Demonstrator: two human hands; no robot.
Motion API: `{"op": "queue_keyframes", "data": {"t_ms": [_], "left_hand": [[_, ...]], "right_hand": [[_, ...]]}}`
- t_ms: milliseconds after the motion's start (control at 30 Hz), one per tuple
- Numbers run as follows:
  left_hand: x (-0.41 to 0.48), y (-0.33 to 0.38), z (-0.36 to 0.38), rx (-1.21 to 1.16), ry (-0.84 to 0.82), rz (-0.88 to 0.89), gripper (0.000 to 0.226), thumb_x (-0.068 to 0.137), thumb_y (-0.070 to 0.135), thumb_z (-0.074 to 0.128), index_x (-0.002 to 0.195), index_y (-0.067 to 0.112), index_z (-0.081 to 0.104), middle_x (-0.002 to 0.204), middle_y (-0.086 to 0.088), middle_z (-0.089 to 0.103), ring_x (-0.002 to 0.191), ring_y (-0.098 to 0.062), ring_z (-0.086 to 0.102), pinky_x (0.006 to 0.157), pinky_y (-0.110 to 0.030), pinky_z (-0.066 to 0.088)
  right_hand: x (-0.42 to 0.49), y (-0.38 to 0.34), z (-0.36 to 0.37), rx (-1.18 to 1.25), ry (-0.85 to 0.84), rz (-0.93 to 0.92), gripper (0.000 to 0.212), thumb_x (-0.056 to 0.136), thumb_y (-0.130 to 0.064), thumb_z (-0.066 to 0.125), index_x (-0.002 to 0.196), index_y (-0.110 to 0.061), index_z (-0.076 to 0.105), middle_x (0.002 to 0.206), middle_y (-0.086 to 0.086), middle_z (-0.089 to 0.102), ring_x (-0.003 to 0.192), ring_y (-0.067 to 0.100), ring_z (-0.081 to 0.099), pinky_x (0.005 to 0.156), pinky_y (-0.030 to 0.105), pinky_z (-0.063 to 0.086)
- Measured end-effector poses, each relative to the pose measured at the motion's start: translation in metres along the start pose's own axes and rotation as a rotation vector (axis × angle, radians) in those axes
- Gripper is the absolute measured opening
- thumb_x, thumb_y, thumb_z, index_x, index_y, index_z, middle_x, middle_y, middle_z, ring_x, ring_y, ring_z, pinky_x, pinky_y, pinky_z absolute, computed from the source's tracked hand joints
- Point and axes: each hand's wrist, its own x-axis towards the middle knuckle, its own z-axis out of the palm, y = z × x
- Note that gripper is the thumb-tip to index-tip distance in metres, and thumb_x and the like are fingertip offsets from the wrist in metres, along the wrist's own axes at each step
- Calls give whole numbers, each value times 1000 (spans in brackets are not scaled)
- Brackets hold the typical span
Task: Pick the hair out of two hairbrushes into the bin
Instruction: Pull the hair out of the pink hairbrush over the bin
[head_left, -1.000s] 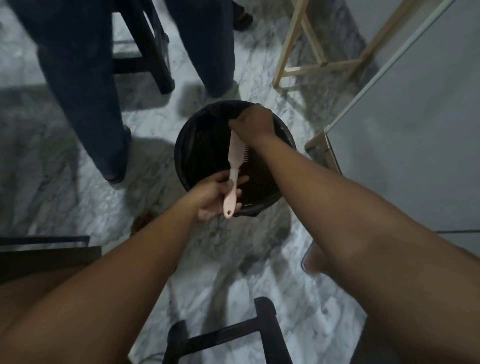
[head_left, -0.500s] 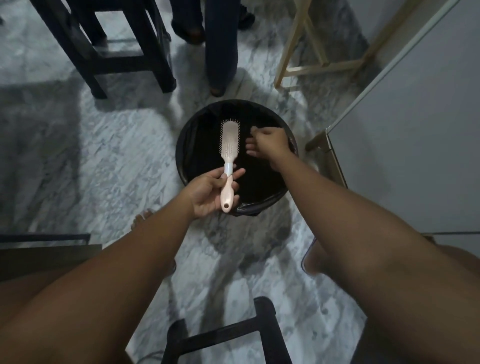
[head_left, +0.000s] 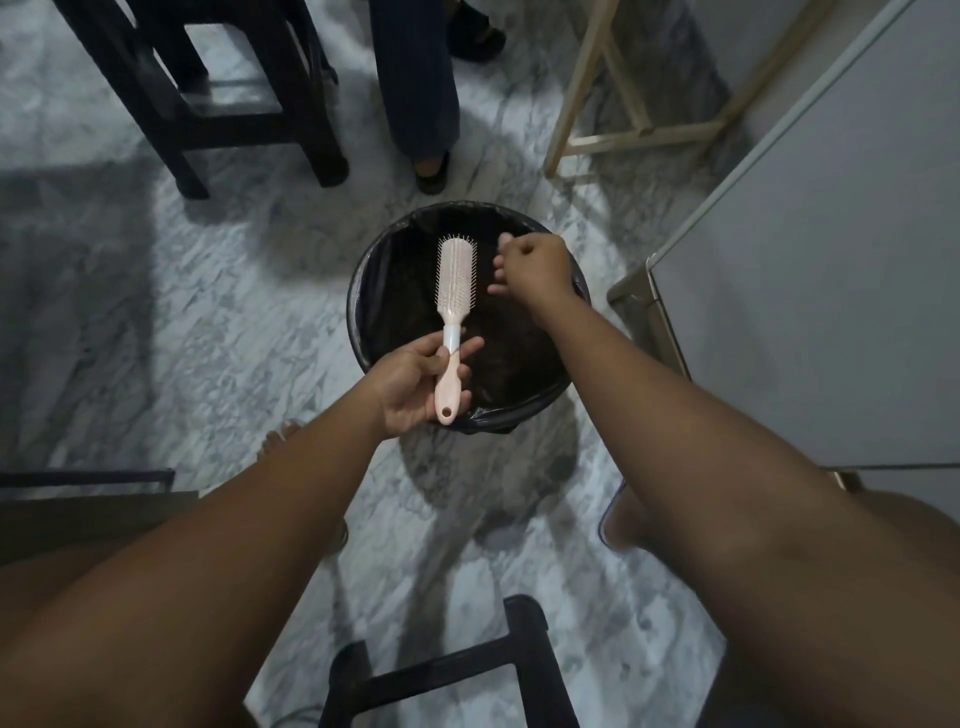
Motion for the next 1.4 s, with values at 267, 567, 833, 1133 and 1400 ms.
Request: {"op": "queue_keyframes", "data": {"t_ms": [267,567,833,1133,1400], "left_hand": [[1,-2,4,32,26,20,40,104,5,39,142,12,46,123,-3,66,81,-13,63,77,-42,55],[2,5,11,31,14,47,38,104,4,39,139,15,51,122,-5,67,81,-13,63,72,-37,56],[4,0,7,46,23,58,38,103,2,39,137,14,52,131,-5,63,82,-13,60,70,-38,55],[0,-8,5,116,-20,2,40,103,2,43,139,16,53,126,-2,66,88,-15,63,80,-43,56],[-2,-6,-1,-9,-97,-42,39,101,1,42,135,14,55,130,-3,66,81,-15,60,72,-39,54]], "right_hand": [[-13,13,4,-550,-211,-305,68,63,-53,85,114,-17,59,107,1,58,94,14,57,76,27,50],[-14,6,6,-560,-168,-379,43,66,-32,90,102,-12,77,98,1,67,88,9,60,77,18,47],[2,0,9,-486,-4,-302,16,93,-23,62,97,-8,67,94,10,70,85,25,69,81,36,58],[5,-7,25,-698,-69,-306,47,74,-32,76,115,-14,60,115,11,65,104,28,65,83,35,55],[24,-16,12,-573,-19,-282,43,93,-31,60,79,7,72,64,14,65,68,29,66,72,32,54]]}}
